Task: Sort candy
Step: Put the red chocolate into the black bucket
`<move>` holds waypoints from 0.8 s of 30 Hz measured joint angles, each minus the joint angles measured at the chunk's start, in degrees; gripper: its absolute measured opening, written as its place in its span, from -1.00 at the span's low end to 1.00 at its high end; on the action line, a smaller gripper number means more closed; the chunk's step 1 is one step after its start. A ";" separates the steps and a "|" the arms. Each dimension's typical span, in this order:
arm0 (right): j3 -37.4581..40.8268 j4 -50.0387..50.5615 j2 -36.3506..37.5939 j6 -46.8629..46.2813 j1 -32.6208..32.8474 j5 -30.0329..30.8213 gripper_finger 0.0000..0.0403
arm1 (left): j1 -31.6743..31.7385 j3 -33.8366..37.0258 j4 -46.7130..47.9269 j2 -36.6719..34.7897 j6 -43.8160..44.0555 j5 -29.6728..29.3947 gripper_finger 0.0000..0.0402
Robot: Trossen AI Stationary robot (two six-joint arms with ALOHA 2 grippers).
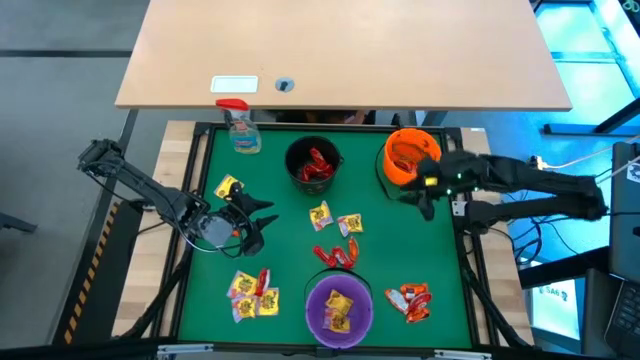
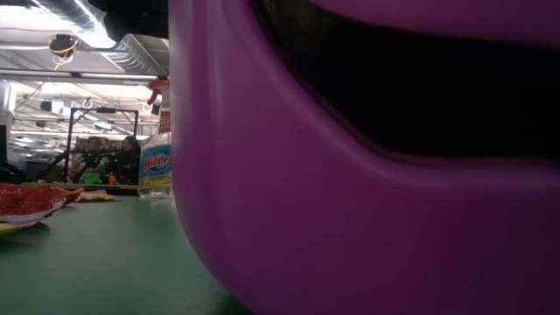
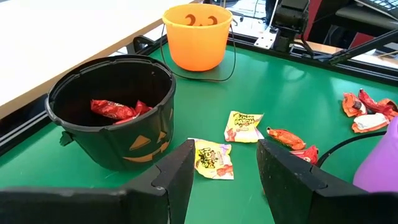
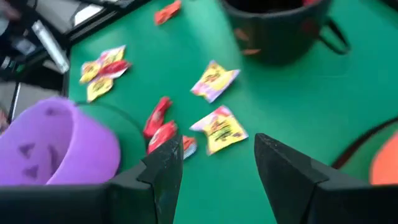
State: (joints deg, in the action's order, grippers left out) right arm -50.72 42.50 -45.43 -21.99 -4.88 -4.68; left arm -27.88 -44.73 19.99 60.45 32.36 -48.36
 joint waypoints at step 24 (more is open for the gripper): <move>0.00 -3.36 -15.55 -12.31 37.26 13.11 -0.03 | 0.00 0.00 -0.02 0.00 0.15 2.62 -0.19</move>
State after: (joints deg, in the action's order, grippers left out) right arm -50.72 39.14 -60.99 -34.30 32.38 8.43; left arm -27.88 -44.73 19.97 60.45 32.51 -45.74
